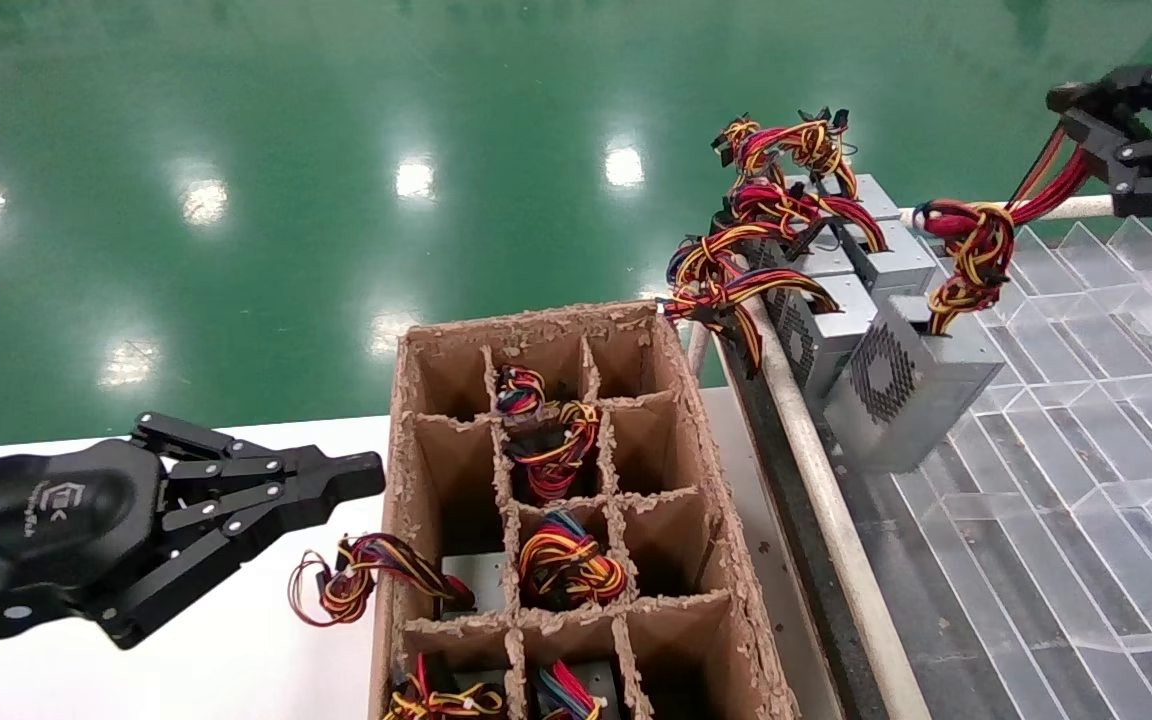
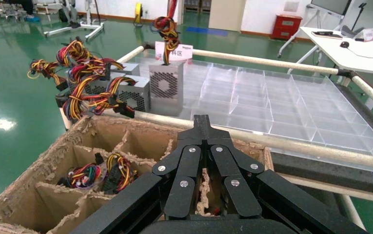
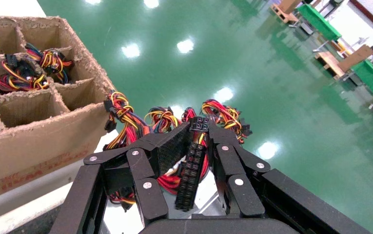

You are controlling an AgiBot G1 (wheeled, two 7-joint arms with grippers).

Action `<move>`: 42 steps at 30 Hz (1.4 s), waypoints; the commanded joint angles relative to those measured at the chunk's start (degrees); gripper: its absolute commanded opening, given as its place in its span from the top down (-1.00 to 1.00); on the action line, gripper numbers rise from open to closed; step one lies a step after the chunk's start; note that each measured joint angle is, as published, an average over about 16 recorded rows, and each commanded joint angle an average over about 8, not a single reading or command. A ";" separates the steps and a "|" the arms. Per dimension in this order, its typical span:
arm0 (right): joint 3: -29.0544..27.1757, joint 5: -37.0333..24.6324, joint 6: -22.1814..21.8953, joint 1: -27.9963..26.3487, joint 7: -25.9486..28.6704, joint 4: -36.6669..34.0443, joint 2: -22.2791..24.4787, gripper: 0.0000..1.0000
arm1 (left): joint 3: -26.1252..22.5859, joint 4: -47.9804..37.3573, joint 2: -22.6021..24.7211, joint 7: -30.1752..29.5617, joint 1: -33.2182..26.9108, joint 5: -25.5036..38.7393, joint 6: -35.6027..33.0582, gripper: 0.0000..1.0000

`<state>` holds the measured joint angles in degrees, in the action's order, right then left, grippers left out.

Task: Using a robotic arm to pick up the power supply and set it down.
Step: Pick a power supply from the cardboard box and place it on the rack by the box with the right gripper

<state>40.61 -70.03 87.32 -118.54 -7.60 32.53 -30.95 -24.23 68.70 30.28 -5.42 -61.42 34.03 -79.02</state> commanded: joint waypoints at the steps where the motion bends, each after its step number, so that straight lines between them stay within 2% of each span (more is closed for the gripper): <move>1: 0.12 -0.25 -0.04 -0.21 -0.97 -1.58 -0.71 1.00 | 0.00 0.00 0.00 0.00 0.00 0.00 0.00 1.00; 11: 0.74 -0.18 0.73 0.59 -3.76 -7.12 -4.09 1.00 | 0.00 0.00 0.00 0.00 0.00 0.00 0.00 1.00; 21: 1.79 -0.20 1.39 2.33 -4.84 -9.79 -7.19 1.00 | 0.00 0.00 0.00 0.00 0.00 0.00 0.00 1.00; 22: 1.89 -0.28 1.32 2.29 -4.74 -9.92 -7.38 0.88 | 0.00 0.00 0.00 0.00 0.00 0.00 0.00 1.00; 29: 2.29 -0.76 0.57 1.36 -3.62 -10.61 -8.33 -0.86 | 0.00 0.00 0.00 0.00 0.00 0.00 0.00 1.00; 30: 2.31 -0.78 0.50 1.23 -3.52 -10.68 -8.42 -1.00 | 0.00 0.00 0.00 0.00 0.00 0.00 0.00 1.00; 42: 2.67 -0.41 1.87 0.58 -2.94 -9.24 -9.40 -1.00 | 0.00 0.00 0.00 0.00 0.00 0.00 0.00 1.00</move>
<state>43.18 -70.18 88.95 -117.74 -10.49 23.31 -40.18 -24.23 68.70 30.28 -5.42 -61.42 34.03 -79.02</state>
